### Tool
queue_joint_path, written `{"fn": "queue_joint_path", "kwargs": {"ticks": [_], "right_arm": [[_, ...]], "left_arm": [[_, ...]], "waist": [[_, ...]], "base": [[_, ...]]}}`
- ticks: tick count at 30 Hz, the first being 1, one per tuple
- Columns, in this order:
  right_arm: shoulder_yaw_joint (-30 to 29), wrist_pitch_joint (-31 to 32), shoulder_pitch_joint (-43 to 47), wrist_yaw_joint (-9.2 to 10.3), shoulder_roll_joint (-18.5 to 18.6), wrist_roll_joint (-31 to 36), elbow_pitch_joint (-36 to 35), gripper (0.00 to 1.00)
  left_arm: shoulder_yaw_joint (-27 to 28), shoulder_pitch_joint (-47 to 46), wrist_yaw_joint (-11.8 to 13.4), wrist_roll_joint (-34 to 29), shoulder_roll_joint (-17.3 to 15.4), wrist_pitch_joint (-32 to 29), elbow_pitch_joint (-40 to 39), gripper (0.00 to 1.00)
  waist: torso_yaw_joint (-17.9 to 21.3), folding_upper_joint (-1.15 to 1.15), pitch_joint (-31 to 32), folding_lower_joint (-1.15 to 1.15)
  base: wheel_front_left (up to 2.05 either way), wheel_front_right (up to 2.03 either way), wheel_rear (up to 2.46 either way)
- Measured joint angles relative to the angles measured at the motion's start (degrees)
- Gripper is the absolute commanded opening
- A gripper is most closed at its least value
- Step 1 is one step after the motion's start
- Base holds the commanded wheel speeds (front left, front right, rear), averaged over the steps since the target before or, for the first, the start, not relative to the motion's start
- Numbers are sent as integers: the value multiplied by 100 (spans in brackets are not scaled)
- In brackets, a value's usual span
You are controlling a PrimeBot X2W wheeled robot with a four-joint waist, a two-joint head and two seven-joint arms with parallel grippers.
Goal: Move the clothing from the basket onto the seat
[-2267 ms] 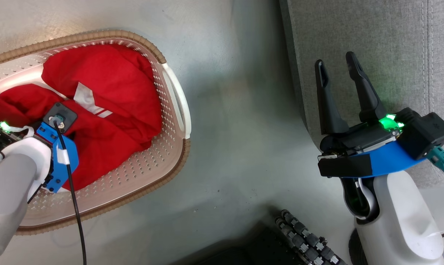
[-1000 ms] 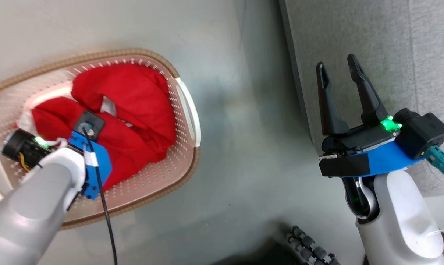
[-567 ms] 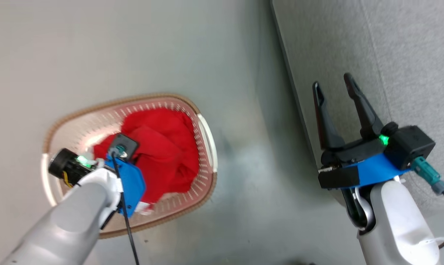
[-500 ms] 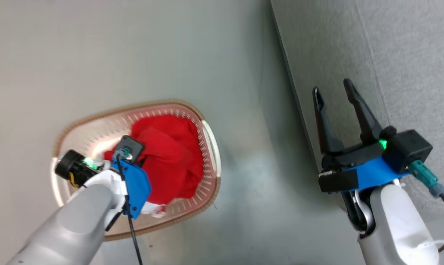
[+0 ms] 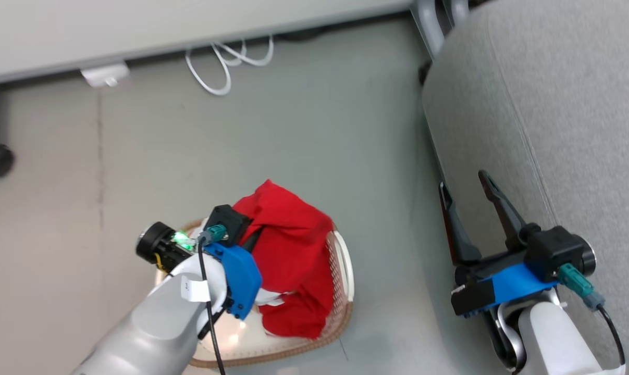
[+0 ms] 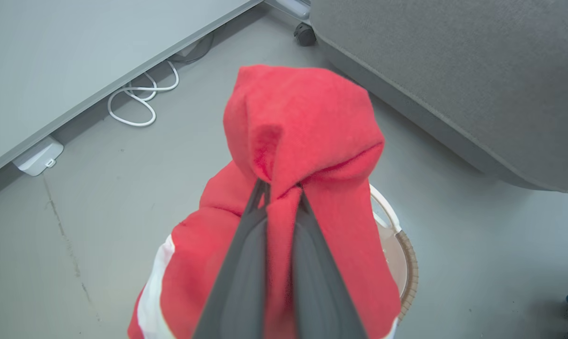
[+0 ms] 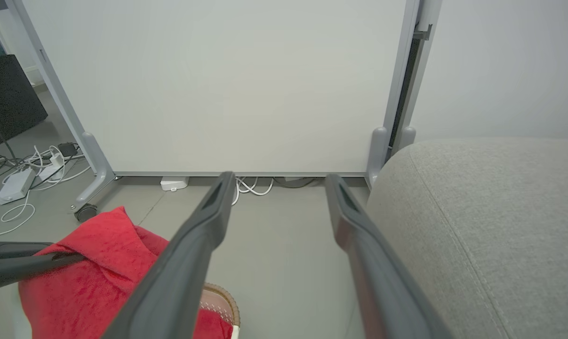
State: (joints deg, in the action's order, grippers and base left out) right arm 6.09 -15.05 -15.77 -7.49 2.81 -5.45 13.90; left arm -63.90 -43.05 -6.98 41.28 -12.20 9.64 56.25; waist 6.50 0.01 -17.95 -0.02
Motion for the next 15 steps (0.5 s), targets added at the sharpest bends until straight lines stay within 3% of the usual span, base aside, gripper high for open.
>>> {"fn": "queue_joint_path", "kwargs": {"ticks": [15], "right_arm": [[226,-1,503,0,0,47,335,100]], "left_arm": [[-51,-223,-24,205,467,342,-157,0]], "waist": [[-505,0,1219,1]], "base": [[0,0,0]]}}
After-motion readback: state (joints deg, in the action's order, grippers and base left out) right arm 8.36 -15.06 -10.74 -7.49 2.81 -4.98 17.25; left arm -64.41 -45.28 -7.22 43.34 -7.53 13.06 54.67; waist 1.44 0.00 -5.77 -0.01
